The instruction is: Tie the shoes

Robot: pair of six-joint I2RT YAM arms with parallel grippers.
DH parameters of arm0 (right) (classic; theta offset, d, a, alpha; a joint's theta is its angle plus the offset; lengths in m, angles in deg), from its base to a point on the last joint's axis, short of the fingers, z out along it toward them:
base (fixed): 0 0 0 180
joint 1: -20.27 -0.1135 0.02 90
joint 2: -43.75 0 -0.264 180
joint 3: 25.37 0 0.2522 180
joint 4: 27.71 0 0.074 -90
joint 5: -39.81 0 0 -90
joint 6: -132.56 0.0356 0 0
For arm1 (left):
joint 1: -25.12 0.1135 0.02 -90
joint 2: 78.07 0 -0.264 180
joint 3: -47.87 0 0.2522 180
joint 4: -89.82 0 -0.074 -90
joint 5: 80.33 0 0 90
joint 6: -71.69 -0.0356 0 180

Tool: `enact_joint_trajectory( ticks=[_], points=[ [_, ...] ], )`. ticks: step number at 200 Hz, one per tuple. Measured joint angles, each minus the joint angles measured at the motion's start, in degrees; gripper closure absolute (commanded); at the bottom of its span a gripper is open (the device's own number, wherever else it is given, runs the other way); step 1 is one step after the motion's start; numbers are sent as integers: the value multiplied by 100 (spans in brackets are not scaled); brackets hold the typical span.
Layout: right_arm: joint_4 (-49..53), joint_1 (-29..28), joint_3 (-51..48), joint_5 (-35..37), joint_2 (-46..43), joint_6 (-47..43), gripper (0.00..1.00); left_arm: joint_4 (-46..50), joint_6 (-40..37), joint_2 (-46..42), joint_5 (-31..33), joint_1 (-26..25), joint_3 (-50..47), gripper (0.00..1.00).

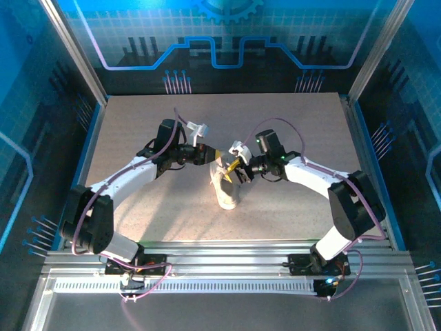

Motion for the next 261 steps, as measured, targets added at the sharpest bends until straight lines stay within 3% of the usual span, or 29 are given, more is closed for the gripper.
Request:
enact_joint_trajectory(
  ticks=[43,92,158,194,261],
  points=[
    [350,76,433,-46,254,-127,50,0,-2,0,0,0,0,100],
    [103,789,393,-708,258,592,40,0,-2,0,0,0,0,100],
    [776,745,1134,-1222,1082,610,33,7,-4,0,-2,0,0,100],
    [1303,516,1467,-1298,1351,310,35,7,-4,0,0,0,0,100],
    [1655,289,1558,-935,1445,-229,51,17,-4,0,0,0,0,100]
  ],
)
